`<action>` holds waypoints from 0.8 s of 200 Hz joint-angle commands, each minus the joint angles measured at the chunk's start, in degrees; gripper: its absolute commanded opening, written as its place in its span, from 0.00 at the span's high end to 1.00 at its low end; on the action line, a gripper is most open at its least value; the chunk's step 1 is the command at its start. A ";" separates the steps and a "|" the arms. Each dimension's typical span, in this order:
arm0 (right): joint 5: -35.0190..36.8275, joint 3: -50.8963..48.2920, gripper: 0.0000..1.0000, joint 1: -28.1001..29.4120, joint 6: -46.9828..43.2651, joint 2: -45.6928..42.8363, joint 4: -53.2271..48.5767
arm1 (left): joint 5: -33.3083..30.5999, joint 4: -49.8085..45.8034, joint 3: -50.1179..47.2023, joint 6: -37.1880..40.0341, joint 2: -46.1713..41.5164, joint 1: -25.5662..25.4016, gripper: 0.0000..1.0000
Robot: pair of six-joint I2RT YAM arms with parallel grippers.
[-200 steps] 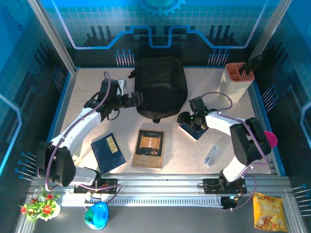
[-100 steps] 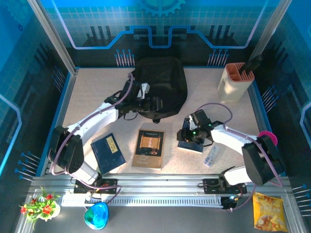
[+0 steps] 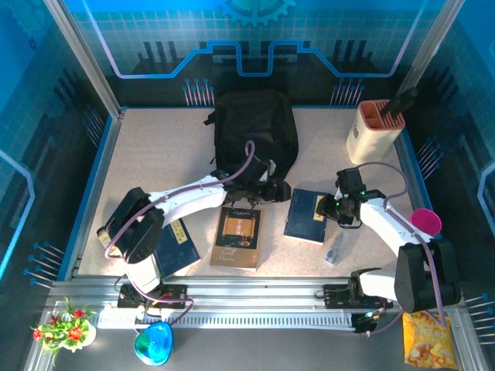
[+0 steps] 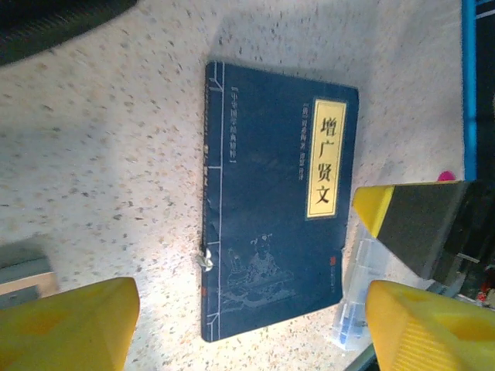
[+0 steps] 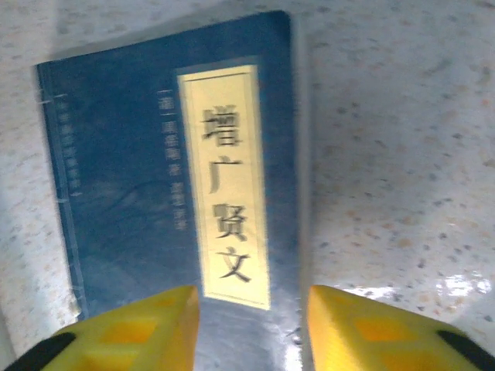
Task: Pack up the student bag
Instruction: Pick up the book at the center of the table.
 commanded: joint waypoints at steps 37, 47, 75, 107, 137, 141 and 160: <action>-1.57 -0.31 0.75 -2.41 -0.97 5.71 0.67 | -2.86 -4.69 7.77 -0.92 10.92 -4.13 0.42; -1.84 -0.34 0.76 -2.43 -1.12 6.30 0.90 | -2.64 -5.55 8.93 -0.69 12.22 -4.31 0.44; -1.76 -0.45 0.77 -2.71 -1.21 7.37 0.82 | -3.15 -8.29 11.71 -0.26 15.44 -4.40 0.47; -2.37 -0.59 0.77 -3.08 -1.30 8.20 0.90 | -1.25 -9.01 13.62 -0.53 18.28 -4.40 0.48; -2.87 -0.68 0.78 -3.31 -1.56 8.40 1.04 | 0.11 -9.64 15.24 -0.44 20.16 -4.41 0.50; -2.91 -0.73 0.78 -3.39 -1.56 8.40 1.08 | 0.37 -9.62 15.41 -0.44 20.42 -4.40 0.50; -3.23 -0.77 0.78 -3.49 -1.65 8.67 1.08 | 1.22 -9.73 16.23 -0.48 21.54 -4.40 0.51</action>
